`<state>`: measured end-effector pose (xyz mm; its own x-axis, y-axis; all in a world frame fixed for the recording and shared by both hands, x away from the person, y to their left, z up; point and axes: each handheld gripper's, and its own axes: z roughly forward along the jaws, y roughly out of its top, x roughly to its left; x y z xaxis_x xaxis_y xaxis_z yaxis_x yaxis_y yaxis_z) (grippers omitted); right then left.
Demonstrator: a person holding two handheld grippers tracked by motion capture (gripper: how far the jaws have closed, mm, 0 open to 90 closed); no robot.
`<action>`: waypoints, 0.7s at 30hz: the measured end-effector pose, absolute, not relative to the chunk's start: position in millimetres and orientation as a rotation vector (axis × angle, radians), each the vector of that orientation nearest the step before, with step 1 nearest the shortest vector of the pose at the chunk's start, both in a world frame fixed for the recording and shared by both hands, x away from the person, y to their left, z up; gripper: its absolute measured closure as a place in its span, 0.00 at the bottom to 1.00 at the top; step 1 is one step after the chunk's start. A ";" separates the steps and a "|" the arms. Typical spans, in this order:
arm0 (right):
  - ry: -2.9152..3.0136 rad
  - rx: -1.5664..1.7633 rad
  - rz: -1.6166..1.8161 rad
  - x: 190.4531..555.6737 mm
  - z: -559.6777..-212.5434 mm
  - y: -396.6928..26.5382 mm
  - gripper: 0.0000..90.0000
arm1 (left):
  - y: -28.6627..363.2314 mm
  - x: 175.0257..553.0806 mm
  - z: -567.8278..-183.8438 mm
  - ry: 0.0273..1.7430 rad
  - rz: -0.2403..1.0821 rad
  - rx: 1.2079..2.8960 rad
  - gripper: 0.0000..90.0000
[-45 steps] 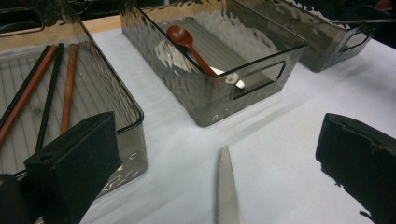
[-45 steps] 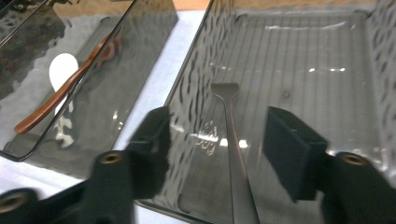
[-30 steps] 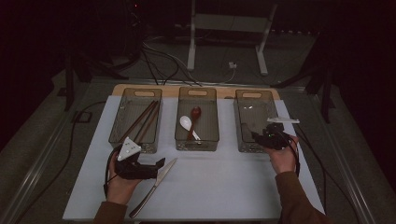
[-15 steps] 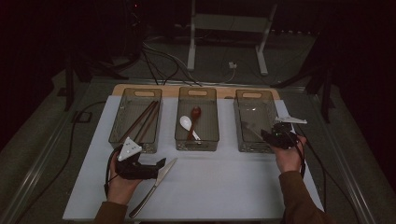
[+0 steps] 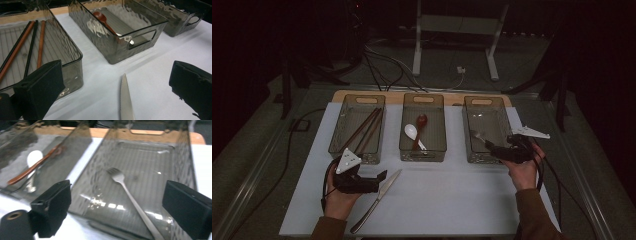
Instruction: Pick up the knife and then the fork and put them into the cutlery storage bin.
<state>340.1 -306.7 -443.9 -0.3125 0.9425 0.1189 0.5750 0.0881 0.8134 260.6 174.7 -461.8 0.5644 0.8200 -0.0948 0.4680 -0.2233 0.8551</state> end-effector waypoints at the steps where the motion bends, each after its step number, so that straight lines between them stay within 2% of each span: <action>1: 1.943 1.470 1.128 338.0 -443.6 -305.9 0.05 | 175.4 260.3 -462.0 1.048 0.479 1.869 0.01; 5: 1.957 1.428 1.162 331.1 -444.4 -302.6 0.02 | 177.7 258.9 -462.1 1.049 0.487 1.871 0.01; 21: 1.970 1.279 1.231 308.6 -461.0 -297.5 0.02 | 180.5 251.8 -469.3 1.050 0.517 1.910 0.01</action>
<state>308.6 -297.5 -461.0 -0.4445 0.8929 0.0718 0.4562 0.1567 0.8760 251.8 180.5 -469.3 0.5578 0.8286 -0.0483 0.4663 -0.2646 0.8441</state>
